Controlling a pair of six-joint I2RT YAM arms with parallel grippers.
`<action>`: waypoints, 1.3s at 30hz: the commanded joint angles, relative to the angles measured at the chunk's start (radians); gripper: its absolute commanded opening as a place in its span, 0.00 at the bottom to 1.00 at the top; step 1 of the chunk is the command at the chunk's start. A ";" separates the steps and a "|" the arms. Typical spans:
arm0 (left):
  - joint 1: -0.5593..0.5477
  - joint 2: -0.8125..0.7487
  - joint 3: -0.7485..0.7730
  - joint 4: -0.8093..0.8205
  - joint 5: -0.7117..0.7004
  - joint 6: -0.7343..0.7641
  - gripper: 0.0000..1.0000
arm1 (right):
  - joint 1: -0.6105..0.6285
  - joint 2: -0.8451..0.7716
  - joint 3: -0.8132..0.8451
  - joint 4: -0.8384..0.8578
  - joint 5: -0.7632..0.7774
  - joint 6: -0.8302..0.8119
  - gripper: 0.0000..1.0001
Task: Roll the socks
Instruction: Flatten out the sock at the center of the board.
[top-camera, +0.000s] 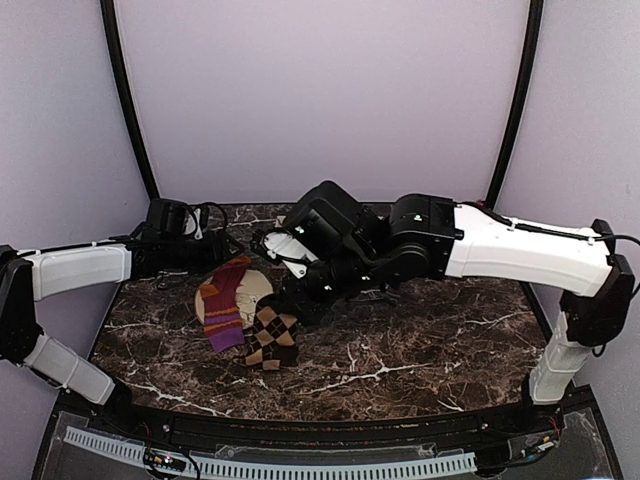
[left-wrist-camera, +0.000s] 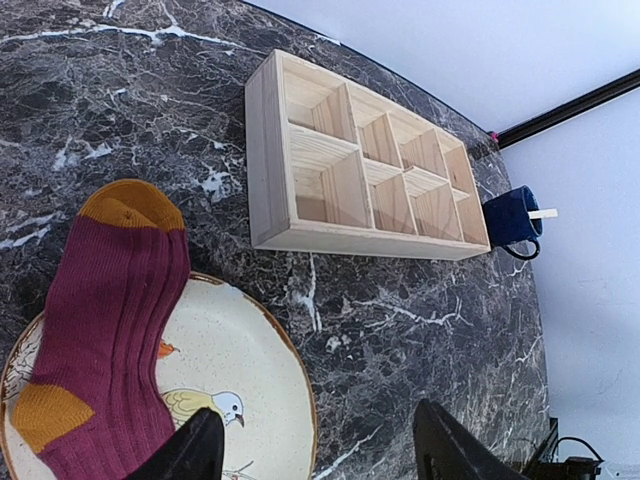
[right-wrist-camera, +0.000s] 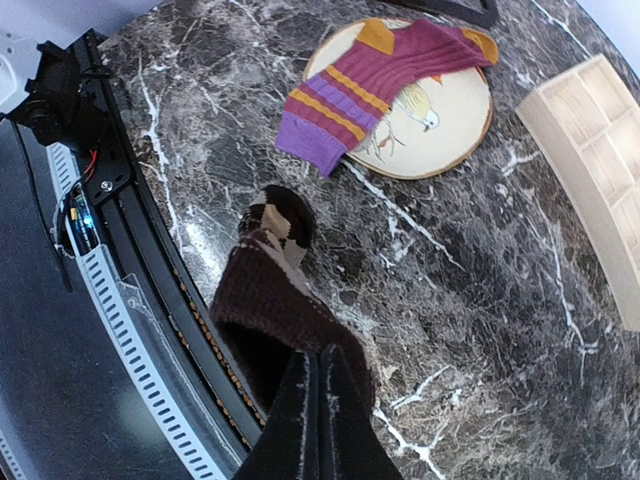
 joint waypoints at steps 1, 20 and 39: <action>-0.005 -0.020 -0.008 -0.009 -0.005 0.020 0.67 | -0.060 -0.100 -0.128 0.096 0.028 0.102 0.00; -0.027 0.064 0.041 0.042 0.033 0.067 0.65 | -0.338 -0.260 -0.412 0.259 -0.052 0.160 0.00; -0.027 -0.239 -0.020 -0.033 -0.308 0.001 0.65 | -0.246 -0.390 -0.392 0.581 -0.198 0.544 0.00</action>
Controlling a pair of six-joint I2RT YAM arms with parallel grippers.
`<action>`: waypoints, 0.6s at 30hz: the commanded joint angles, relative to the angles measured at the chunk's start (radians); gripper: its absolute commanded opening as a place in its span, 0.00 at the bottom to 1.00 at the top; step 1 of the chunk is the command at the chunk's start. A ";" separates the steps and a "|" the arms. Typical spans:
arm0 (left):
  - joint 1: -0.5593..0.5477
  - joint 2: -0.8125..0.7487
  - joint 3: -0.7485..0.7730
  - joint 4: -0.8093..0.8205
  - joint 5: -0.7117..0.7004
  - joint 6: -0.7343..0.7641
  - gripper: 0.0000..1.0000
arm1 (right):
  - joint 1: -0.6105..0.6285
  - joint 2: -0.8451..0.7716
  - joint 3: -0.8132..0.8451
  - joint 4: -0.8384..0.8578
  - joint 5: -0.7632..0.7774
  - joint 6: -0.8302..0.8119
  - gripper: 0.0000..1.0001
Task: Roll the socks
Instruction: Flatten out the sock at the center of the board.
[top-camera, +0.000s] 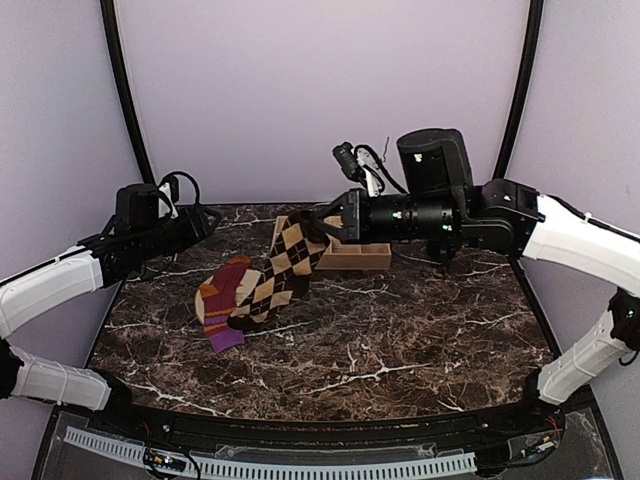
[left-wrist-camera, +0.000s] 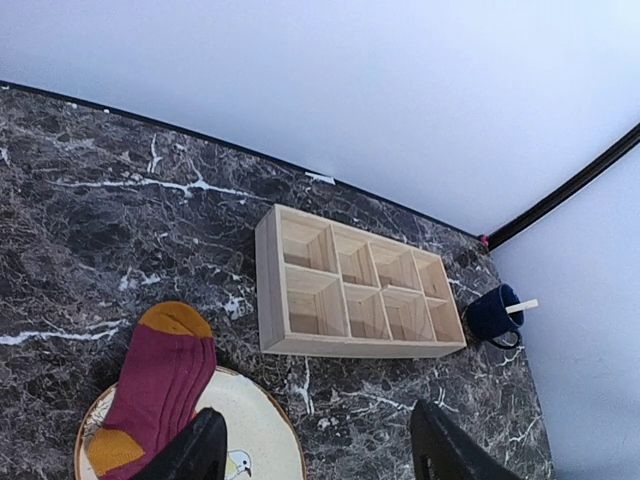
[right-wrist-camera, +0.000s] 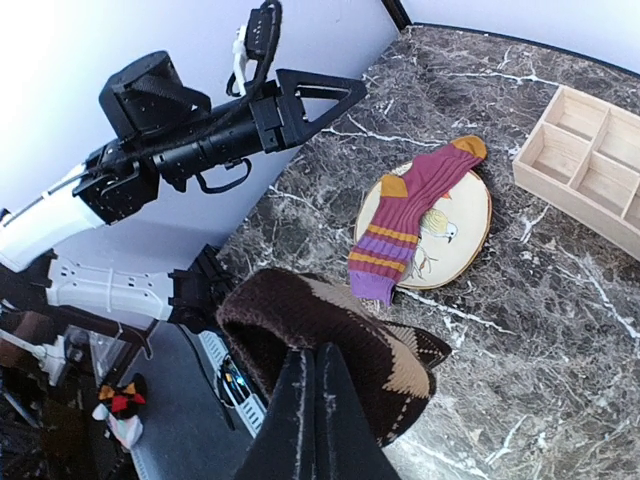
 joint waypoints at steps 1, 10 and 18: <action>-0.002 -0.021 -0.021 -0.032 -0.063 -0.010 0.65 | -0.069 -0.095 -0.175 0.227 -0.061 0.241 0.00; -0.014 0.048 -0.047 0.027 0.018 -0.009 0.61 | -0.239 -0.214 -0.651 0.580 -0.118 0.600 0.00; -0.066 0.110 -0.027 0.062 0.031 0.047 0.60 | -0.380 -0.237 -0.769 0.570 0.003 0.610 0.00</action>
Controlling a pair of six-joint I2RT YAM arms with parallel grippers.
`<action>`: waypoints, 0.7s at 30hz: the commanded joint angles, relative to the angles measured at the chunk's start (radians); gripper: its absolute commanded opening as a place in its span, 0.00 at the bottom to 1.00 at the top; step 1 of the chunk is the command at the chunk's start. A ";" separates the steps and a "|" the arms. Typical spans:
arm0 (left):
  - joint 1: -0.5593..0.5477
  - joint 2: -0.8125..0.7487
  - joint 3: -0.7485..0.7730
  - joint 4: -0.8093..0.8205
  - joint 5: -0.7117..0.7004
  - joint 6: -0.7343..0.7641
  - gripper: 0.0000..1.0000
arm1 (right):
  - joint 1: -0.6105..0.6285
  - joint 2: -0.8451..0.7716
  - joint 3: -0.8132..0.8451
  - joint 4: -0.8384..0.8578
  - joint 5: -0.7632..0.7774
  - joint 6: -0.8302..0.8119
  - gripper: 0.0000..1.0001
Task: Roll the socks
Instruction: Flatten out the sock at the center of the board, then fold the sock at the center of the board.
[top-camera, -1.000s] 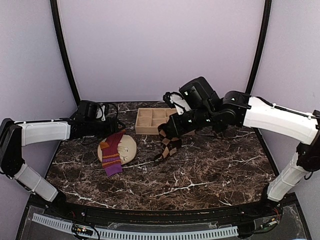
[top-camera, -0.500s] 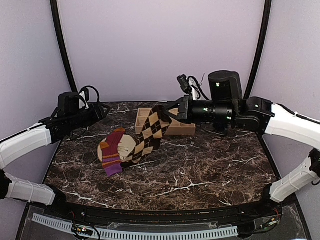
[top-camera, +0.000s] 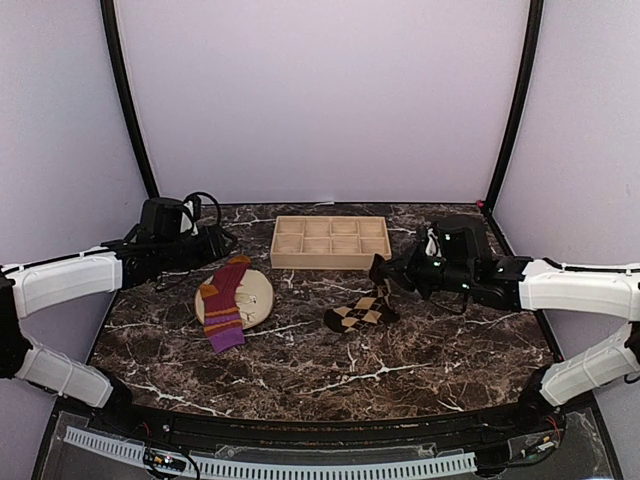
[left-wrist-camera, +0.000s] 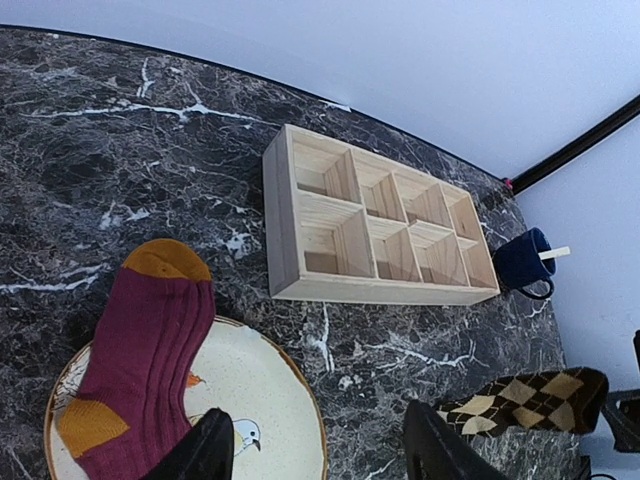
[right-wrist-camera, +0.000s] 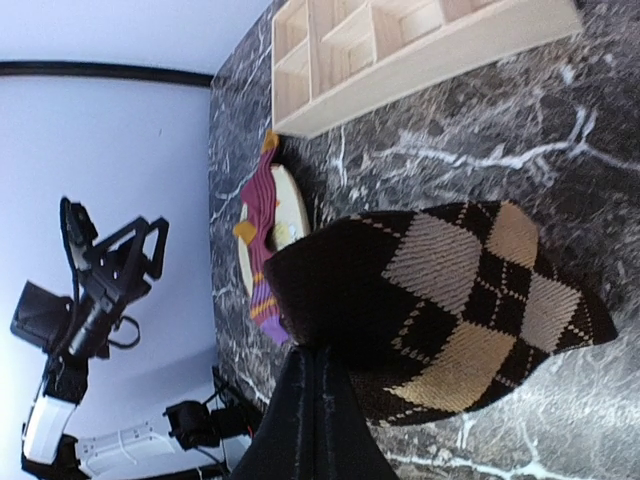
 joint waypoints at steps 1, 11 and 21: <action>-0.033 0.016 0.009 0.044 0.020 0.053 0.60 | -0.065 -0.047 -0.003 0.061 0.082 0.001 0.00; -0.111 0.069 0.016 0.109 0.080 0.124 0.60 | -0.140 -0.006 -0.022 -0.026 0.073 -0.136 0.00; -0.140 0.073 0.010 0.119 0.099 0.145 0.60 | -0.137 0.132 0.045 -0.051 -0.003 -0.225 0.00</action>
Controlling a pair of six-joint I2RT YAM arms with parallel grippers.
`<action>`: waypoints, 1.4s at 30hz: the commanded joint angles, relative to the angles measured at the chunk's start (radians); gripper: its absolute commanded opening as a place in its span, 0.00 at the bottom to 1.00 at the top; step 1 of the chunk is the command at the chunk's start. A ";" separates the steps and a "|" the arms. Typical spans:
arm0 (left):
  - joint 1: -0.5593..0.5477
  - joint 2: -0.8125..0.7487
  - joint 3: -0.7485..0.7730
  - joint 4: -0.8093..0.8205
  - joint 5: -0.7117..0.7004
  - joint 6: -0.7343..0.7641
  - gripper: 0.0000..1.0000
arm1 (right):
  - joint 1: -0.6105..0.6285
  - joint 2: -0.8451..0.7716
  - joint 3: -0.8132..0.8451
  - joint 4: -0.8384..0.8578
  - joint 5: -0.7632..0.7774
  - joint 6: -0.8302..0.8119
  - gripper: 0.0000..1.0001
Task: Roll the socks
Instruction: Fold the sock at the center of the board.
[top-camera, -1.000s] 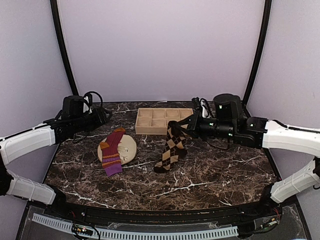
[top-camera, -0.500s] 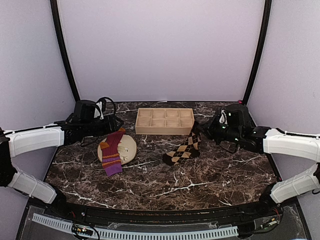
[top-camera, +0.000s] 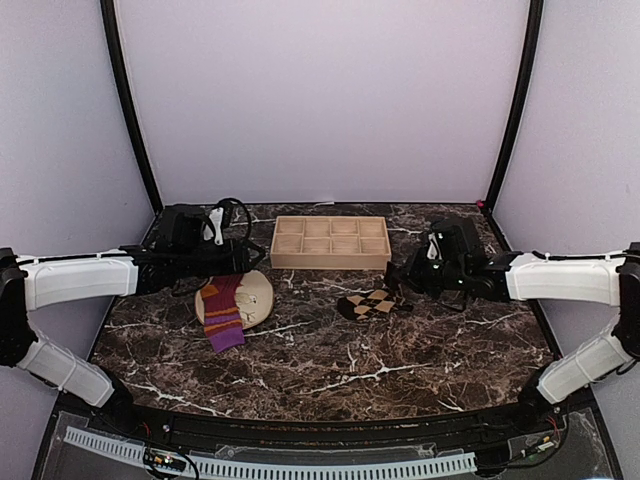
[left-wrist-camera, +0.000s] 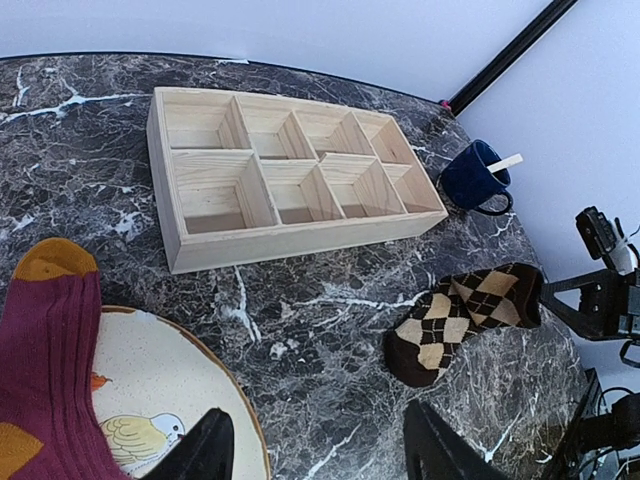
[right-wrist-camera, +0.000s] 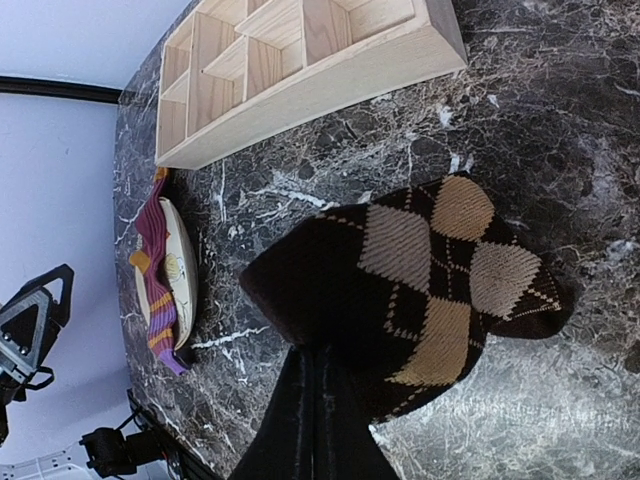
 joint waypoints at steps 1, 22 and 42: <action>-0.009 -0.009 0.010 0.024 0.016 0.024 0.60 | 0.001 0.053 0.055 0.015 -0.040 -0.051 0.00; -0.016 -0.008 0.016 0.027 0.019 0.033 0.60 | 0.087 0.321 0.219 0.063 -0.089 -0.059 0.02; -0.106 0.069 0.120 -0.005 0.011 0.091 0.60 | 0.076 0.210 0.200 -0.074 0.070 -0.199 0.34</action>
